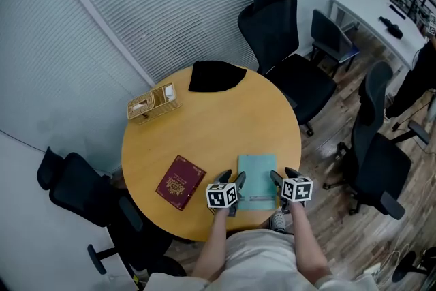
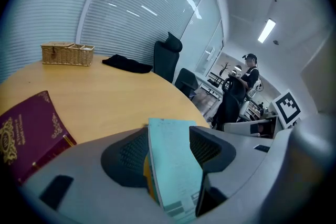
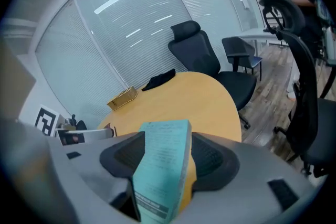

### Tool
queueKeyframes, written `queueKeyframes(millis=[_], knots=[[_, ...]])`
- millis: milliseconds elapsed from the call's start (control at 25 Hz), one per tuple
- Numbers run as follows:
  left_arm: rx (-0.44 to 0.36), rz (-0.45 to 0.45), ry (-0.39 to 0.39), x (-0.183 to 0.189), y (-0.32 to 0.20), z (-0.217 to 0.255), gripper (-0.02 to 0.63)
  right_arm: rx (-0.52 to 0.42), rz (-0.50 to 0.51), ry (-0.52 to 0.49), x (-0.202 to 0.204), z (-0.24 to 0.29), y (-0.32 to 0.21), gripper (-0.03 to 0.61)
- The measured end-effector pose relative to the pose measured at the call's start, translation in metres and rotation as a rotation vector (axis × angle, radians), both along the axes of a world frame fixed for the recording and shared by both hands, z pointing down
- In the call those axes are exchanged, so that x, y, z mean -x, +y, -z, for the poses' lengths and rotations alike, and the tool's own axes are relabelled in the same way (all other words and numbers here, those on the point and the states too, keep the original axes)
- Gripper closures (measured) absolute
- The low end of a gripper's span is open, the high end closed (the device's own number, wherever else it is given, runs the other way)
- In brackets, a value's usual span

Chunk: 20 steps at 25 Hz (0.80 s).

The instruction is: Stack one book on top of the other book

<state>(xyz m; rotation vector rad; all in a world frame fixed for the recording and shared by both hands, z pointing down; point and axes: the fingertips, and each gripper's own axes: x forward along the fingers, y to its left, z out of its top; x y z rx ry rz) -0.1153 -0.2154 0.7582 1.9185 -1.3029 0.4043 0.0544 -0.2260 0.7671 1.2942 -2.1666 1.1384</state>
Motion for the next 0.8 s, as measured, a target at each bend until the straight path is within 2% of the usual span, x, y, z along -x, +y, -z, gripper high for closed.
queueKeyframes(millis=[240, 400, 520, 800], knots=[[0.078, 0.002, 0.024, -0.003, 0.016, -0.029, 0.362, 0.088, -0.005, -0.012, 0.003, -0.029, 0.019, 0.313], [0.14, 0.033, 0.072, -0.003, 0.024, -0.05, 0.362, 0.146, -0.049, -0.057, 0.003, -0.046, 0.029, 0.313], [0.186, 0.051, 0.1, -0.006, 0.032, -0.063, 0.362, 0.176, -0.042, -0.053, 0.005, -0.055, 0.037, 0.313], [0.229, 0.031, 0.096, -0.013, 0.04, -0.077, 0.362, 0.211, -0.043, -0.072, 0.013, -0.067, 0.047, 0.313]])
